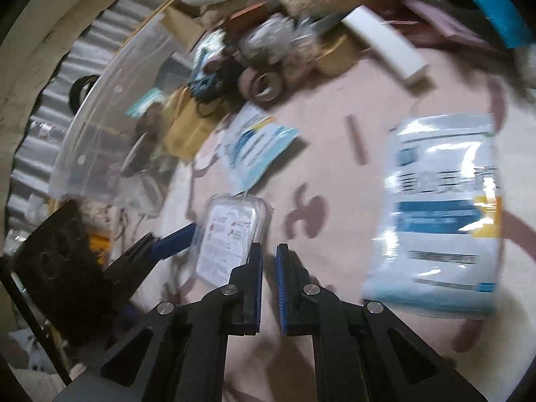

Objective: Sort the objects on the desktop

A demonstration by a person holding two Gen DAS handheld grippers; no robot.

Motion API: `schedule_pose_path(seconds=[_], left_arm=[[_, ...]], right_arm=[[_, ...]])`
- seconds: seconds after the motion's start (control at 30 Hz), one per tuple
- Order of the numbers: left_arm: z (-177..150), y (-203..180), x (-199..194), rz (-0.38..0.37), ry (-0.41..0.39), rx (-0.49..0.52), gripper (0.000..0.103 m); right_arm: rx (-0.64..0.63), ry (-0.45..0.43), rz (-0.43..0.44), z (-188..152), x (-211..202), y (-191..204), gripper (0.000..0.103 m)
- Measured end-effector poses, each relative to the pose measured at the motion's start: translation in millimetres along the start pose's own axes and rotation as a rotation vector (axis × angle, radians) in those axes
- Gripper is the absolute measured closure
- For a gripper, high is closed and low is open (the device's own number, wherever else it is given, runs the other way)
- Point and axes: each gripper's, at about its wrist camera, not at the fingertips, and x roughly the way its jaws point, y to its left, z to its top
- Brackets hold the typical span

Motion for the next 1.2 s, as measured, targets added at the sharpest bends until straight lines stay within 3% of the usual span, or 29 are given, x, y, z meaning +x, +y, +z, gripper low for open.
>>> schedule_pose_path(seconds=[0.1, 0.27, 0.43, 0.53, 0.63, 0.87, 1.07, 1.2], left_arm=[[-1, 1, 2, 0.015, -0.002, -0.003, 0.000], [0, 4, 4, 0.042, -0.017, -0.036, 0.000], [2, 7, 7, 0.067, -0.031, -0.068, 0.000], [1, 8, 8, 0.084, -0.037, -0.075, 0.000], [0, 7, 9, 0.101, -0.041, -0.071, 0.000], [-1, 5, 12, 0.147, -0.046, -0.058, 0.000], [0, 2, 15, 0.178, -0.042, -0.035, 0.000], [-1, 3, 15, 0.183, -0.045, -0.040, 0.000]], right_arm=[[-0.005, -0.002, -0.005, 0, -3, 2, 0.095], [0.021, -0.076, -0.060, 2, -30, -9, 0.095], [0.081, -0.043, -0.151, -3, -35, -28, 0.095], [0.114, -0.051, -0.161, -3, -39, -33, 0.095], [0.067, -0.077, -0.283, -5, -47, -27, 0.095], [0.097, -0.129, -0.444, -15, -75, -41, 0.095], [0.193, -0.173, -0.432, -19, -98, -62, 0.095], [0.179, -0.238, -0.561, -23, -111, -55, 0.095]])
